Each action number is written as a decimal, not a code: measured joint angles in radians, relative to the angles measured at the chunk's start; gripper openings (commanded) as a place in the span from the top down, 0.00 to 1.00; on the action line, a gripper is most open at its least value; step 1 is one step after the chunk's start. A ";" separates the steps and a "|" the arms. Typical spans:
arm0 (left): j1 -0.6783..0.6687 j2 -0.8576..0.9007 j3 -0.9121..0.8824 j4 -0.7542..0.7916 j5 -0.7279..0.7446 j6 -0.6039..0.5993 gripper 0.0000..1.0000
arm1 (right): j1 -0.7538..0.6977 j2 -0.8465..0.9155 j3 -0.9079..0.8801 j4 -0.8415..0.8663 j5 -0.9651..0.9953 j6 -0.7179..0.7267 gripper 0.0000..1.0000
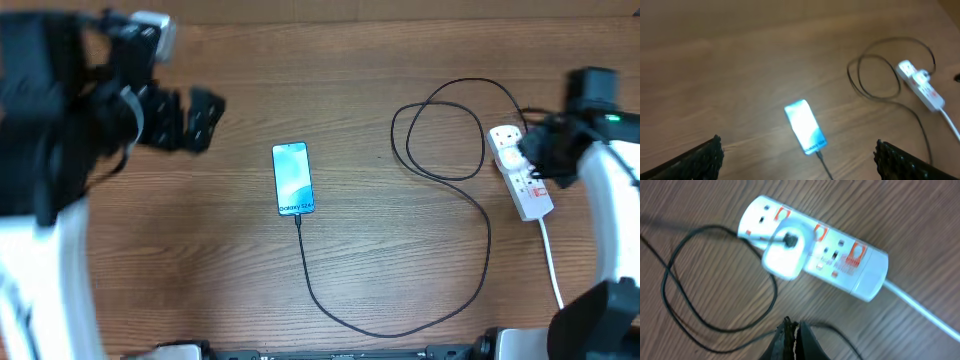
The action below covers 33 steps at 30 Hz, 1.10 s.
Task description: Plug charger to phone and switch on socket
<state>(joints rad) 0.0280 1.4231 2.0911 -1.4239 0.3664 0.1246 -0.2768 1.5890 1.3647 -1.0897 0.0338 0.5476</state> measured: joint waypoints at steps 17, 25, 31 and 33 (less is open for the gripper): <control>0.000 -0.789 -0.755 0.210 -0.468 -0.317 0.00 | -0.129 0.259 -0.002 0.104 -0.179 -0.161 0.96; 0.000 -0.827 -0.841 0.143 -0.621 -0.366 0.00 | -0.129 0.266 -0.002 0.167 -0.165 -0.162 0.96; 0.000 -0.827 -0.856 0.130 -0.633 -0.370 0.00 | -0.129 0.275 -0.002 0.174 -0.156 -0.163 0.96; 0.000 -0.827 -0.856 0.125 -0.634 -0.370 0.00 | -0.130 0.283 -0.002 0.179 -0.155 -0.163 0.96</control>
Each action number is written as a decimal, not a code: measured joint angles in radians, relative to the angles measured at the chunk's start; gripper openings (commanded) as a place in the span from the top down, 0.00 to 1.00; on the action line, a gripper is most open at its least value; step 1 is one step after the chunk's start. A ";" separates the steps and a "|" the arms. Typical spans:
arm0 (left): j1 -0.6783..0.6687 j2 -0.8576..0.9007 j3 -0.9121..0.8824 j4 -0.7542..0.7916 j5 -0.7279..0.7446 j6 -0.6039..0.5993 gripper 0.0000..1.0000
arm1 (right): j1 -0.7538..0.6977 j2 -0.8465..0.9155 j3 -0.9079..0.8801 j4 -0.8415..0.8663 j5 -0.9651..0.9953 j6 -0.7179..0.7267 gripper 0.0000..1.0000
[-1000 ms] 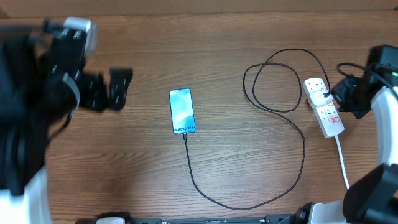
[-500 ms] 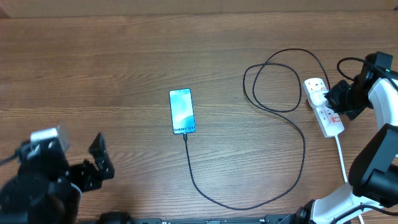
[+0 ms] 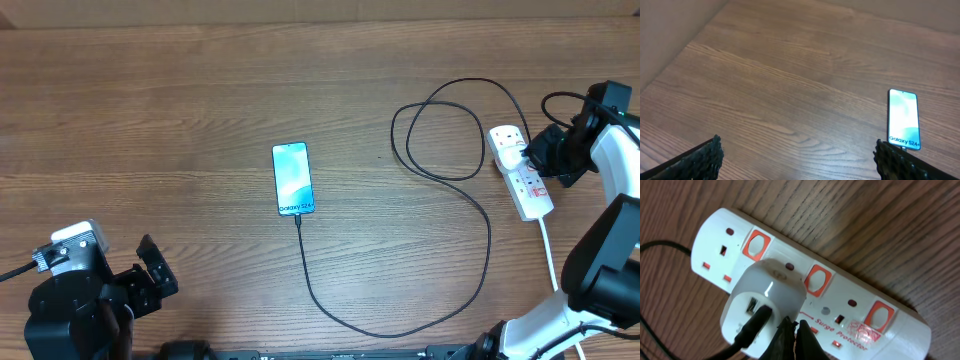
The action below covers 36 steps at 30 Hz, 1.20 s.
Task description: Plug charger to phone and switch on socket
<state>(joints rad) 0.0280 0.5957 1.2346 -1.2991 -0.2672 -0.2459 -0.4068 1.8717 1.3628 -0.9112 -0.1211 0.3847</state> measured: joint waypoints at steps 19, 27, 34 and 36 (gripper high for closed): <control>0.000 0.000 -0.002 -0.010 -0.006 -0.010 0.00 | -0.016 0.089 0.000 0.031 0.015 0.000 0.96; 0.000 0.000 -0.003 -0.010 -0.007 -0.010 0.00 | -0.018 0.090 0.100 -0.084 0.016 0.000 0.96; 0.000 0.000 -0.003 -0.010 -0.007 -0.010 0.00 | -0.023 0.093 0.143 -0.110 0.016 0.000 0.96; 0.000 0.000 -0.003 -0.010 -0.007 -0.010 0.00 | -0.026 0.103 0.143 -0.115 0.016 0.000 0.96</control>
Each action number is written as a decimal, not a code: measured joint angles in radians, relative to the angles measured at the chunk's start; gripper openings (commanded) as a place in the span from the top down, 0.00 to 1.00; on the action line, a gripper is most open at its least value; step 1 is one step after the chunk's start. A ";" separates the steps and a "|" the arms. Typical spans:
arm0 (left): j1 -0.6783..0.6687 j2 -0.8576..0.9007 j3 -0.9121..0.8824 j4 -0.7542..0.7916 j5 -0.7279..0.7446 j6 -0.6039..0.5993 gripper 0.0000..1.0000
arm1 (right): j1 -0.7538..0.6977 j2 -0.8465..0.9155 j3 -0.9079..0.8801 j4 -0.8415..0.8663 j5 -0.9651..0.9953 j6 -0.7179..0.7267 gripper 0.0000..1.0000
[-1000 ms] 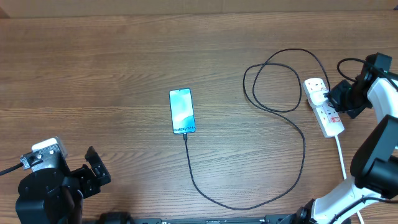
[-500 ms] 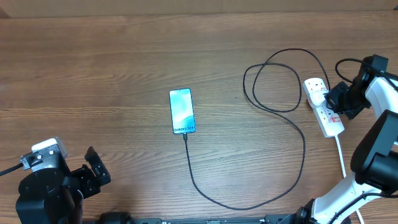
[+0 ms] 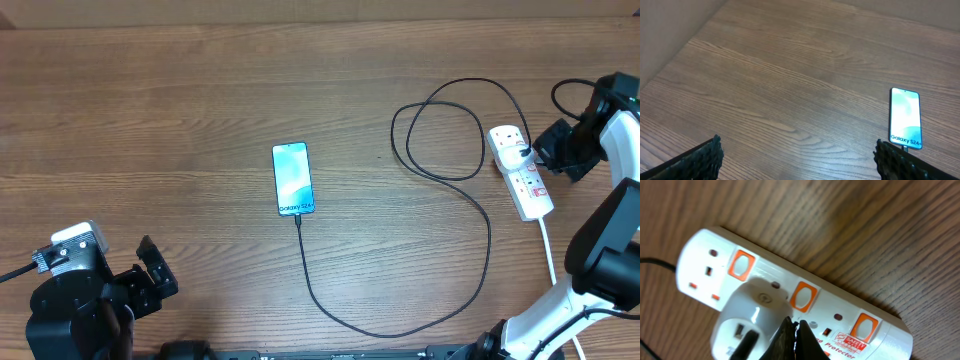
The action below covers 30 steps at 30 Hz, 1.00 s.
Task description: Plug charger to phone and switch on socket
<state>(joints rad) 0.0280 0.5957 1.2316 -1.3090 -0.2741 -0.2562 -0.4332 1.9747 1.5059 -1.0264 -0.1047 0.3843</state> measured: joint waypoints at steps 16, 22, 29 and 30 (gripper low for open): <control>0.000 0.000 -0.001 0.000 0.000 0.000 0.00 | -0.004 0.071 0.000 -0.016 -0.005 0.000 0.96; 0.000 0.000 -0.001 0.000 0.000 0.000 0.00 | -0.004 0.071 0.000 -0.018 -0.034 0.000 0.96; 0.000 0.000 -0.001 0.000 0.000 0.000 0.00 | -0.005 0.080 0.000 -0.016 -0.040 0.000 0.96; 0.000 0.000 -0.001 0.000 0.000 0.000 0.00 | -0.005 0.084 0.005 -0.022 -0.045 0.000 0.96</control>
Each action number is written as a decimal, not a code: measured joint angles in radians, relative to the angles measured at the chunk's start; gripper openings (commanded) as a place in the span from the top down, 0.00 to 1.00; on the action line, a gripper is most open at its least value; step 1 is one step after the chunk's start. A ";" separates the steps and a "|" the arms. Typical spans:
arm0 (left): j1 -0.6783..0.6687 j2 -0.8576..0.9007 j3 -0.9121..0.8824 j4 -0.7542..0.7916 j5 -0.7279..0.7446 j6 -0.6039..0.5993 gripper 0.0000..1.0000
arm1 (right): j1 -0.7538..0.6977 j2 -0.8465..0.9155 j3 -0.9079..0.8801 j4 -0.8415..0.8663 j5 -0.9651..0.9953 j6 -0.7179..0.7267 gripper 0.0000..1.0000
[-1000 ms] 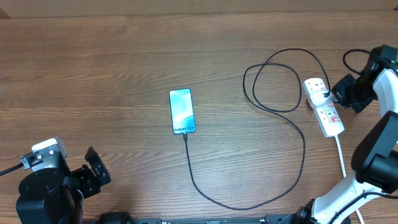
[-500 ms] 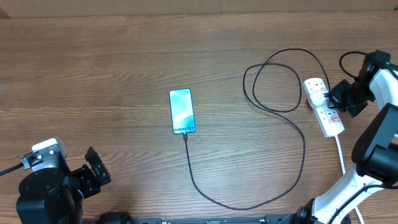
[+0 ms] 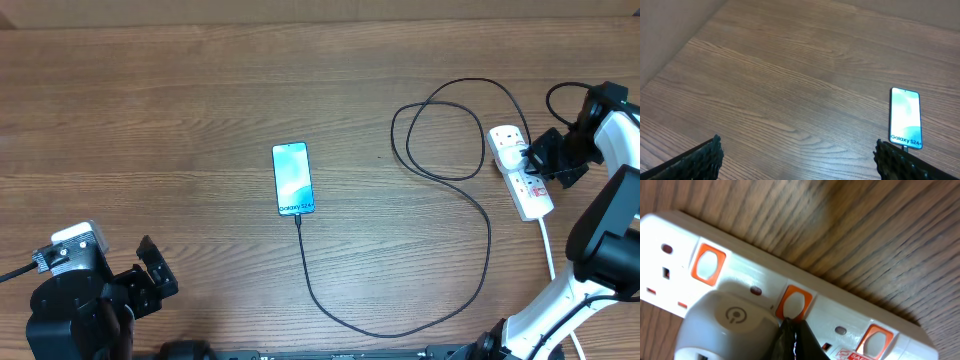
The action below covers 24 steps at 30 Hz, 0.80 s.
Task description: Plug charger to phone and switch on socket
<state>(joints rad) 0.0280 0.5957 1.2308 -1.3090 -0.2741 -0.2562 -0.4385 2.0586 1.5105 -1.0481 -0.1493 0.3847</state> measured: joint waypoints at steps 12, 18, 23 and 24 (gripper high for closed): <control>0.000 0.000 0.000 0.000 0.000 0.000 0.00 | -0.002 0.013 0.016 -0.019 -0.008 -0.002 0.96; 0.000 0.000 0.000 0.000 0.000 0.000 0.00 | -0.013 0.034 0.037 -0.035 -0.035 -0.013 0.96; 0.000 0.000 0.000 0.000 0.000 0.000 0.00 | -0.019 0.067 0.076 -0.080 -0.048 -0.023 0.96; 0.000 0.000 0.000 0.000 0.000 0.000 0.00 | -0.020 0.071 0.081 -0.090 -0.053 -0.023 0.96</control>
<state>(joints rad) 0.0280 0.5957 1.2308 -1.3090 -0.2741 -0.2562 -0.4587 2.1300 1.5917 -1.1378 -0.2020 0.3614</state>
